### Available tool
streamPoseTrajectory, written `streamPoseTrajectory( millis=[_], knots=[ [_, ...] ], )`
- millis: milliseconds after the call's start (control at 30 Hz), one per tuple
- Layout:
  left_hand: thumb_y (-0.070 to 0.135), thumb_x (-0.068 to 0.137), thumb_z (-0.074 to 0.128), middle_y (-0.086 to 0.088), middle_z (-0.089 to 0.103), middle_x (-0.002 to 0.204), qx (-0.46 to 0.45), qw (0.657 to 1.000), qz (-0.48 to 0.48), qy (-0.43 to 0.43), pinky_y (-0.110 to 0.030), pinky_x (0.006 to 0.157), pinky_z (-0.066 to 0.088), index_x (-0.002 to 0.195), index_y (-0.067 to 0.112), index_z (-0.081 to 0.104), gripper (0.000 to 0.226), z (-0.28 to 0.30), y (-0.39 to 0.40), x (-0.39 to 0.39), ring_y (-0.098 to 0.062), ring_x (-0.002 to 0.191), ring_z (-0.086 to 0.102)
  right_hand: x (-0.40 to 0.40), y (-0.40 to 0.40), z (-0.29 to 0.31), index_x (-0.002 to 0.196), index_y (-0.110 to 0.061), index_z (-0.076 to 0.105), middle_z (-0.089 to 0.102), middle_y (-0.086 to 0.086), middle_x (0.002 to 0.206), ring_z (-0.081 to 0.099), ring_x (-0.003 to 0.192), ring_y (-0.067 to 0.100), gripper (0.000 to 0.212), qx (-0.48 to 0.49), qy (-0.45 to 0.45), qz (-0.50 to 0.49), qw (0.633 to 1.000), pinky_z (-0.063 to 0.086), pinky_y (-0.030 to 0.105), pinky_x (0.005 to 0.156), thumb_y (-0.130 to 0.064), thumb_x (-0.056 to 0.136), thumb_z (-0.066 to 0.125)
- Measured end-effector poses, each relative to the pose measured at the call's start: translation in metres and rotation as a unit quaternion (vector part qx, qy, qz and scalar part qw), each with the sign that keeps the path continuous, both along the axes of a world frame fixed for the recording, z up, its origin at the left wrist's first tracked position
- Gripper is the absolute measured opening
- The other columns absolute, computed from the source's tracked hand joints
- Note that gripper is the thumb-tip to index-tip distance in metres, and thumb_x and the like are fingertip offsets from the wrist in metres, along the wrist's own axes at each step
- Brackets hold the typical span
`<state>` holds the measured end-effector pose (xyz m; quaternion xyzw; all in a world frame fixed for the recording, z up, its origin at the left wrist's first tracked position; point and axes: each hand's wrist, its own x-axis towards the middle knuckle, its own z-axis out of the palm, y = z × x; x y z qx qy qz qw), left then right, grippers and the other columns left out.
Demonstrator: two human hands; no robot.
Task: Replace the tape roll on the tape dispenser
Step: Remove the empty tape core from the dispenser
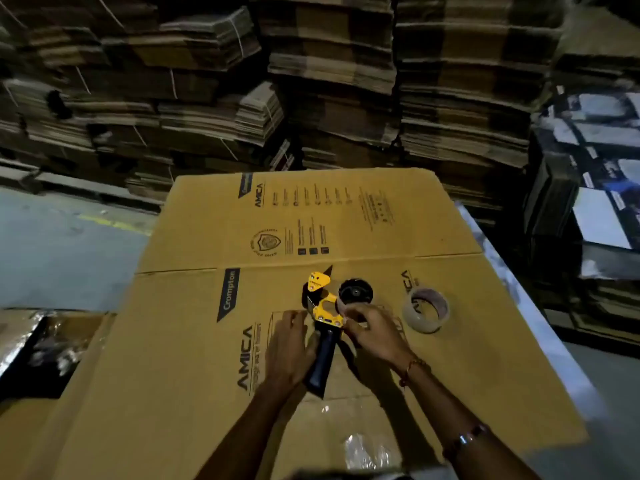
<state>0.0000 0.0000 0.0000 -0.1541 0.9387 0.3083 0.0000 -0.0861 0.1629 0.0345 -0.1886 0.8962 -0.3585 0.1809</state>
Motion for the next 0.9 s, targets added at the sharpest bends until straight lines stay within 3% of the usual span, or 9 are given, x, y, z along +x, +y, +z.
streamPoseTrajectory(
  millis=[133, 267, 400, 467, 600, 733, 833, 900],
  knots=[
    [0.041, 0.095, 0.058, -0.007, 0.062, 0.126, 0.163, 0.979, 0.075, -0.094, -0.034, 0.088, 0.051, 0.134, 0.014, 0.051, 0.048, -0.012, 0.014, 0.012, -0.022, 0.109, 0.06, 0.014, -0.003, -0.012, 0.129, -0.021, 0.061, 0.068, 0.001, 0.119, 0.066, 0.105, 0.015, 0.033, -0.017, -0.056, -0.003, 0.998, 0.053, 0.036, 0.091, -0.021, 0.096, 0.06],
    [0.022, 0.097, 0.06, -0.001, 0.066, 0.103, 0.314, 0.938, 0.109, -0.1, -0.008, 0.062, 0.044, 0.115, 0.013, 0.059, 0.021, -0.01, 0.019, 0.016, -0.014, 0.088, 0.061, 0.016, -0.006, -0.018, 0.133, -0.021, 0.058, 0.068, 0.003, 0.12, 0.066, 0.103, 0.017, 0.039, -0.031, -0.063, -0.016, 0.997, 0.055, 0.038, 0.089, -0.01, 0.096, 0.058],
    [0.018, 0.099, 0.057, -0.008, 0.068, 0.116, 0.371, 0.918, 0.104, -0.095, -0.018, 0.071, 0.05, 0.125, 0.008, 0.059, 0.028, -0.017, 0.011, 0.023, -0.021, 0.1, 0.064, 0.02, -0.007, -0.023, 0.134, -0.019, 0.058, 0.063, 0.002, 0.128, 0.062, 0.112, 0.019, 0.044, -0.045, -0.055, -0.025, 0.997, 0.053, 0.037, 0.094, -0.002, 0.094, 0.057],
    [0.022, 0.1, 0.055, -0.006, 0.068, 0.119, 0.325, 0.938, 0.084, -0.085, -0.023, 0.074, 0.048, 0.127, 0.012, 0.059, 0.029, -0.018, 0.004, 0.029, -0.02, 0.103, 0.064, 0.025, -0.009, -0.028, 0.131, -0.018, 0.06, 0.066, 0.002, 0.124, 0.064, 0.11, 0.019, 0.041, -0.056, -0.052, -0.037, 0.996, 0.054, 0.039, 0.094, -0.002, 0.094, 0.058],
    [0.034, 0.1, 0.05, -0.004, 0.066, 0.123, 0.137, 0.988, 0.029, -0.063, -0.037, 0.09, 0.05, 0.13, 0.019, 0.056, 0.034, -0.013, -0.01, 0.045, -0.023, 0.107, 0.062, 0.046, -0.019, -0.027, 0.13, -0.019, 0.061, 0.064, -0.005, 0.114, 0.064, 0.101, 0.01, 0.038, -0.091, -0.083, -0.072, 0.99, 0.054, 0.036, 0.093, -0.002, 0.096, 0.056],
    [0.049, 0.098, 0.046, -0.006, 0.06, 0.125, -0.039, 0.996, -0.001, -0.076, -0.043, 0.096, 0.042, 0.129, 0.02, 0.051, 0.043, -0.015, -0.015, 0.053, -0.025, 0.11, 0.056, 0.072, -0.025, -0.029, 0.131, -0.02, 0.061, 0.061, -0.021, 0.11, 0.057, 0.099, -0.013, 0.039, -0.124, -0.105, -0.088, 0.983, 0.051, 0.022, 0.094, -0.004, 0.097, 0.055],
    [0.054, 0.096, 0.045, -0.007, 0.058, 0.129, -0.071, 0.994, -0.02, -0.08, -0.044, 0.098, 0.039, 0.135, 0.018, 0.043, 0.052, -0.019, -0.013, 0.053, -0.025, 0.115, 0.055, 0.086, -0.025, -0.031, 0.132, -0.025, 0.059, 0.059, -0.022, 0.114, 0.056, 0.1, -0.019, 0.038, -0.138, -0.099, -0.089, 0.981, 0.046, 0.006, 0.086, -0.008, 0.097, 0.056],
    [0.054, 0.096, 0.046, -0.007, 0.058, 0.13, -0.068, 0.994, -0.028, -0.082, -0.044, 0.098, 0.04, 0.136, 0.018, 0.041, 0.054, -0.02, -0.013, 0.051, -0.025, 0.116, 0.056, 0.092, -0.021, -0.03, 0.129, -0.025, 0.061, 0.058, -0.021, 0.116, 0.058, 0.102, -0.015, 0.035, -0.147, -0.057, -0.088, 0.984, 0.047, 0.008, 0.085, -0.01, 0.098, 0.057]
  ],
)
